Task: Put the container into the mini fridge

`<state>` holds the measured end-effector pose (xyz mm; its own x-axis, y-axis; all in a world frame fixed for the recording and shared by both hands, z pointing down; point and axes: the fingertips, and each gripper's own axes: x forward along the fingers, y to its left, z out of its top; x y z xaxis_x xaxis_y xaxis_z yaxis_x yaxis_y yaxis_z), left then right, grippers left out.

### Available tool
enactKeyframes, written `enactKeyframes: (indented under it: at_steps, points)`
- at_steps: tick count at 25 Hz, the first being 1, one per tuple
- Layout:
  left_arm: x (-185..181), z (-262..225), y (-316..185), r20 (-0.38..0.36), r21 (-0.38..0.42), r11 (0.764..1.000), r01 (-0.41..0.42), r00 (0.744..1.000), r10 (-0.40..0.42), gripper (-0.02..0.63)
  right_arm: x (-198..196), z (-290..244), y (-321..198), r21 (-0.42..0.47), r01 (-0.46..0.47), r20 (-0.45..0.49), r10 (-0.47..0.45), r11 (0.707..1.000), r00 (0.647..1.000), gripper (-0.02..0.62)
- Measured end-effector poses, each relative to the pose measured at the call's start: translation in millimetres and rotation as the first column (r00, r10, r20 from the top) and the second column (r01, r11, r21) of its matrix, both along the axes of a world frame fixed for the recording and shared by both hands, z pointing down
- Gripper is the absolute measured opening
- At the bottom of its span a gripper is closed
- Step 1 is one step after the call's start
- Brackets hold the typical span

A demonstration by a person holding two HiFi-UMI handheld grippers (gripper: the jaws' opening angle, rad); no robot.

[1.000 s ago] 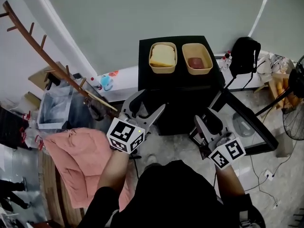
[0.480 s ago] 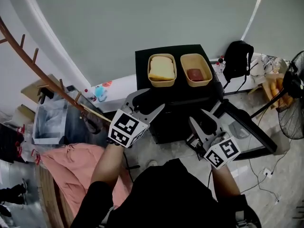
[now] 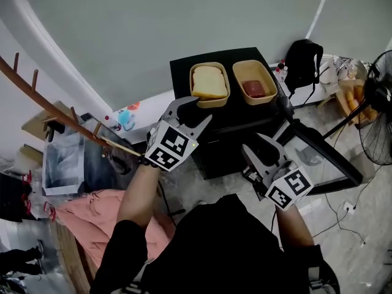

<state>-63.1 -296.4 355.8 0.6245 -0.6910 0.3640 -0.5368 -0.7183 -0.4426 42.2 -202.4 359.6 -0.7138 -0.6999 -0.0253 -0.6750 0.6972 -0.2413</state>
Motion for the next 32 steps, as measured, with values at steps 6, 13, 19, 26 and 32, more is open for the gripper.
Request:
enactKeyframes:
  at_steps: [6,13,19,26,32]
  points:
    - [3,10,-14,0.206,0.06,0.998,-0.033,0.978,0.02,0.155,1,6,-1,-0.023,-0.019,0.008,0.02,1.0,1.0,0.172]
    - [6,24,-20,0.322,0.072,0.996,-0.05,0.946,0.024,0.092,0,8,-2,-0.034,-0.028,0.009,0.028,0.999,1.0,0.17]
    - [7,25,-25,0.432,0.128,0.99,-0.062,0.902,0.0,0.057,0,10,-5,-0.044,-0.029,0.01,0.03,0.999,1.0,0.169]
    - [9,28,-23,0.512,0.113,0.989,-0.09,0.859,0.02,0.038,-3,12,-6,-0.052,-0.02,0.015,0.021,0.998,1.0,0.164]
    - [13,26,-12,0.496,0.104,0.989,-0.108,0.867,0.042,0.035,-5,17,-6,-0.061,-0.013,0.014,0.014,0.998,1.0,0.163]
